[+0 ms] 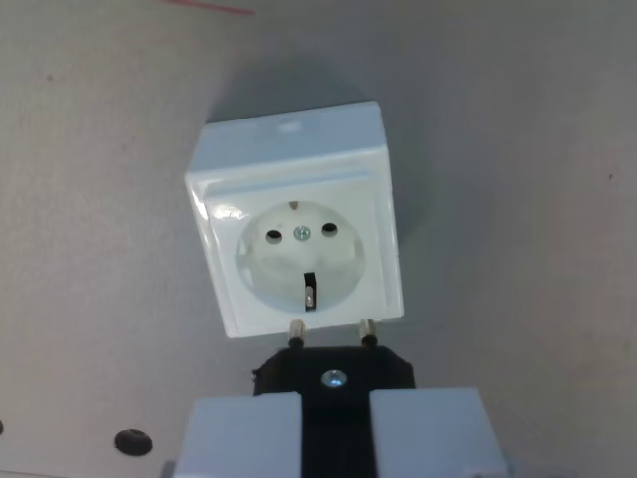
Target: Move above the white socket
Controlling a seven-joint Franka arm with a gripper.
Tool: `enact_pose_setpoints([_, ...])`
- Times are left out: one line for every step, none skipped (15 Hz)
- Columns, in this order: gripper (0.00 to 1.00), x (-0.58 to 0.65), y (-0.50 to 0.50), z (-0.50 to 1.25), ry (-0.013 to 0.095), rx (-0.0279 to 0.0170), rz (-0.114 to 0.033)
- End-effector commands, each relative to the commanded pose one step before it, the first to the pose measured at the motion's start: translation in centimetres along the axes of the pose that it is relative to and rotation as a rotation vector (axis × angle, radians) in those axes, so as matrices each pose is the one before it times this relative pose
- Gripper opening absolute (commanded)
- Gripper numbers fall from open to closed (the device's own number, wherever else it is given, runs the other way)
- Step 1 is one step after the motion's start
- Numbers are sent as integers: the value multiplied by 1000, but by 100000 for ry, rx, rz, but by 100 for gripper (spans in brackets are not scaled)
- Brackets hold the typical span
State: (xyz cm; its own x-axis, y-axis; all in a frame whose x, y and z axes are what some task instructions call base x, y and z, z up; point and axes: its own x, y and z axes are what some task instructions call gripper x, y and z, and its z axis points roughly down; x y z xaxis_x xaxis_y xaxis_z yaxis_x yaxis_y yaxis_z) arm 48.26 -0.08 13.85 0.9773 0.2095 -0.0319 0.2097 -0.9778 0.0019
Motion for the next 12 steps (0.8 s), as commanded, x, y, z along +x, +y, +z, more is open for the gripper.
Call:
enact_pose_setpoints([0,-433,-321,1051,10694,-2576,-10332])
enact_pose_setpoints([0,-36,-74,218,-12,-37,-104])
enact_pose_setpoints([0,-35,-72,203,173,-89,-119])
enact_pose_setpoints([0,-35,-71,189,250,-112,-100])
enact_pose_setpoints([0,-36,-69,175,24,-51,-196])
enact_pose_setpoints([0,-37,-66,157,17,-34,227])
enact_pose_setpoints([0,-37,-62,138,68,-25,77])
enact_pose_setpoints([0,-37,-59,116,81,-55,-5])
enact_pose_setpoints([0,-36,-53,97,-9,-9,25])
enact_pose_setpoints([0,-35,-44,82,-108,38,42])
enact_pose_setpoints([0,-32,-32,67,-8,4,140])
enact_pose_setpoints([0,-26,-20,51,28,19,30])
